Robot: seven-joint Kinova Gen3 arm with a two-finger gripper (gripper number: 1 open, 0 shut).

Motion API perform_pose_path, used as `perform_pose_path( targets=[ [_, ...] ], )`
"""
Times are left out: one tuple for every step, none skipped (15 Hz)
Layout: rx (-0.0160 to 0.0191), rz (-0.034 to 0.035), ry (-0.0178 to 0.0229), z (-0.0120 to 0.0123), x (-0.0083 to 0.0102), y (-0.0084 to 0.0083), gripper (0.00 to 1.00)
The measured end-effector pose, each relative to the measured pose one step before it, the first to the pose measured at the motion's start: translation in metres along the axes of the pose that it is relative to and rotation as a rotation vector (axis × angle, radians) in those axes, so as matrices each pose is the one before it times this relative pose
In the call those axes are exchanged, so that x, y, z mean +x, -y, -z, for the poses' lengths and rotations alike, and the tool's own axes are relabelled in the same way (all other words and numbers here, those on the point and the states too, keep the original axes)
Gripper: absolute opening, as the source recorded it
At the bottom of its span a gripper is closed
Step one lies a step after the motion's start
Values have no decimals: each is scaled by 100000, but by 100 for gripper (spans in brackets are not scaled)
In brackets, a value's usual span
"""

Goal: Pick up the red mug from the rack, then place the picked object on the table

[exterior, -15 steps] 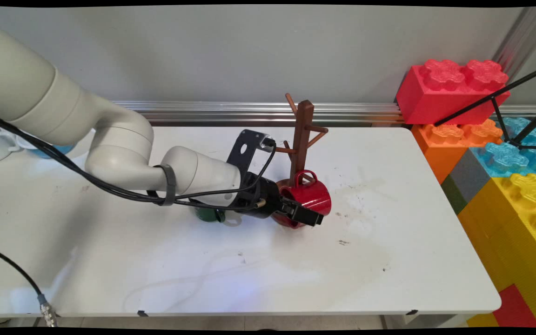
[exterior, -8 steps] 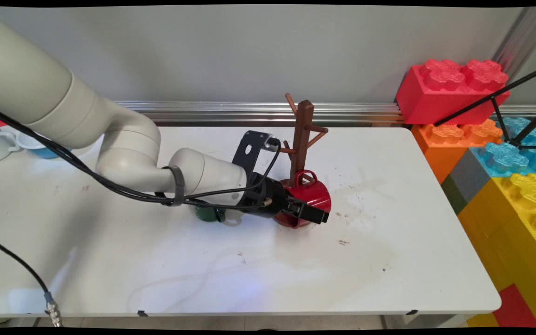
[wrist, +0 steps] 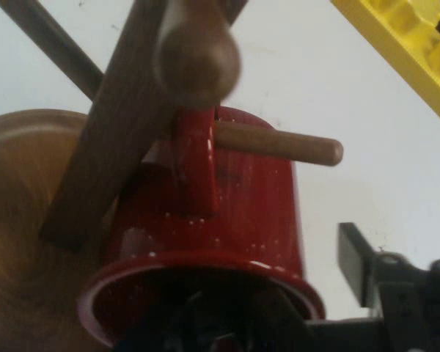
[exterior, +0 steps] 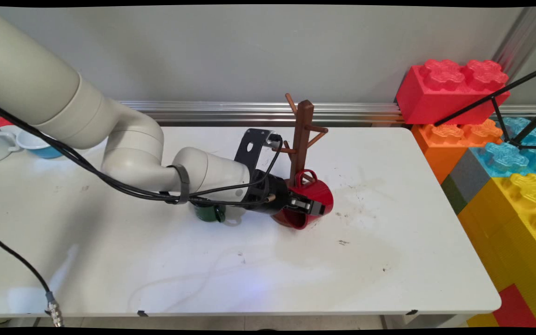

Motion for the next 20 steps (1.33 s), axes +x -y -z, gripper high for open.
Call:
perform_pose_path(
  targets=[
    [181,277,-130,-1,16,30,0],
    [370,460,-227,20,24,68,0],
    [338,443,-208,52,16,59,0],
    [394,442,-106,83,-15,71,0],
    [186,410,-25,69,-18,36,0],
    [69,486,-10,117,-31,40,0],
    [56,543,-26,167,-48,54,0],
    [-165,377,28,141,-28,13,0],
    [-170,274,5,116,-32,7,0],
    [-261,453,-18,196,-86,-41,0],
    [-261,187,5,127,-22,-1,0],
    [-465,224,56,191,-32,-17,0],
    [-577,236,-26,236,-20,-16,0],
    [-683,64,-54,202,12,-47,0],
    [-591,-27,-123,168,38,-39,0],
    [-691,-69,-159,183,63,-57,0],
    [-708,-98,-113,167,59,-69,0],
    [-565,-106,-29,156,25,-54,0],
    [-398,-96,63,103,6,-46,0],
    [-594,-134,155,163,-5,-63,0]
  ],
)
